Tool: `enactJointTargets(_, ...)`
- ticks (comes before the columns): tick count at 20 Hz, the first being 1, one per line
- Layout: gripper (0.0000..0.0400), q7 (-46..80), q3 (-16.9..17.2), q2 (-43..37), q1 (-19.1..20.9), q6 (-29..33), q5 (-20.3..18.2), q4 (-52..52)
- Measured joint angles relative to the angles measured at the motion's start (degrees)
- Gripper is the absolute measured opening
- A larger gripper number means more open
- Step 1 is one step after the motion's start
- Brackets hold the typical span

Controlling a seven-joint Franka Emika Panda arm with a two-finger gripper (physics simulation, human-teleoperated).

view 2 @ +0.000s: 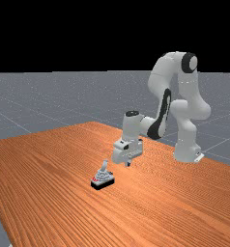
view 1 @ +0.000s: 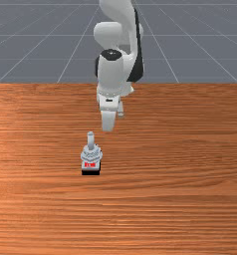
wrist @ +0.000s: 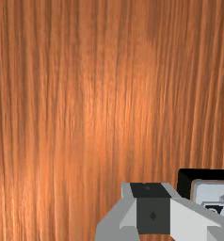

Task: Turn on the trigger

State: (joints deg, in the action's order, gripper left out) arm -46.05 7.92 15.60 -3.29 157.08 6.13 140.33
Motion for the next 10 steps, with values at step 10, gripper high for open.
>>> enactJointTargets(10,0.0,2.62,-0.7,-2.83,-2.74,1.69,2.23,4.59)
